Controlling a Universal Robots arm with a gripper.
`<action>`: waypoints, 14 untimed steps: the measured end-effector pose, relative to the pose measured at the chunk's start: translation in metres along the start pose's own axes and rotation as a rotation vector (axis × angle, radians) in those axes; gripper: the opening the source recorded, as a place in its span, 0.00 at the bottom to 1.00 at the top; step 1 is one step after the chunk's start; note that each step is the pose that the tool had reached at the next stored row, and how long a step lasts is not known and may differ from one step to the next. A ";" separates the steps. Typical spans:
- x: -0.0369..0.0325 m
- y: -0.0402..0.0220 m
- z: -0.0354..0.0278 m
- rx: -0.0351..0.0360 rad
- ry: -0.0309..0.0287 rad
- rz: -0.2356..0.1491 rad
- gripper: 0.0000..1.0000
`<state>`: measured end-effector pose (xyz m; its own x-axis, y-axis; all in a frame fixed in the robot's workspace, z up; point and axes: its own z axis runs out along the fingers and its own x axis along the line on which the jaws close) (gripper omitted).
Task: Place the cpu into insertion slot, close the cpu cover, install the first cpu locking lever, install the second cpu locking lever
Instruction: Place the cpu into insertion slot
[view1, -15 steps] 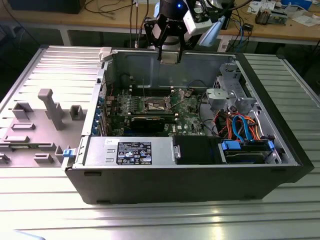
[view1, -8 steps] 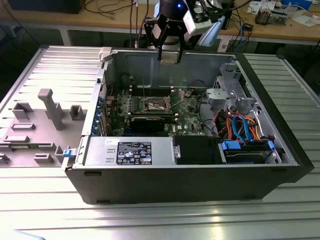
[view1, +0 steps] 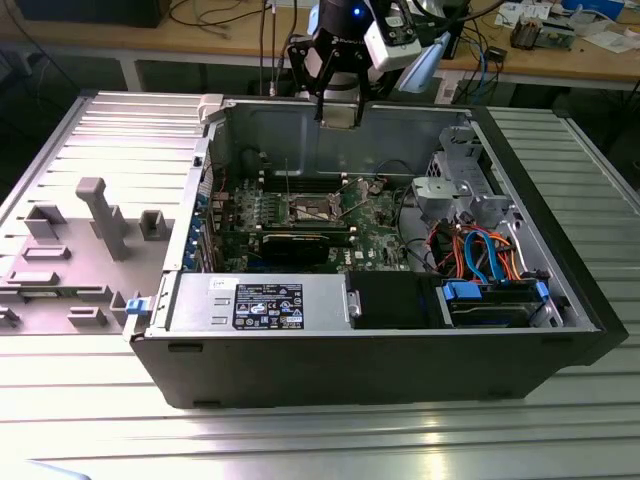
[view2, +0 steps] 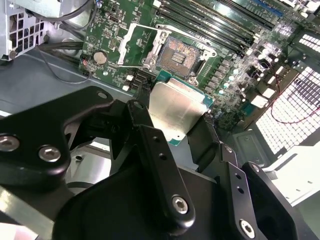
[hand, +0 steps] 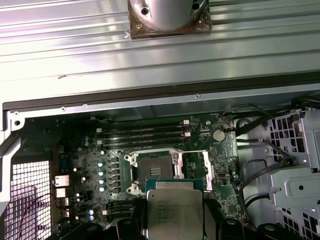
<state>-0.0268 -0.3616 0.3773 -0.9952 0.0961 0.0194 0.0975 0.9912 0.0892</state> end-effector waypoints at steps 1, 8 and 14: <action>0.0000 0.0000 0.0000 -0.0001 -0.0001 0.001 0.55; 0.0000 -0.0001 0.0001 -0.0002 -0.0002 0.001 0.55; -0.0001 -0.0005 0.0010 -0.0010 -0.0046 0.052 0.55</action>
<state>-0.0268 -0.3620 0.3763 -0.9888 0.1477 0.0194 0.1489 0.9848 0.0892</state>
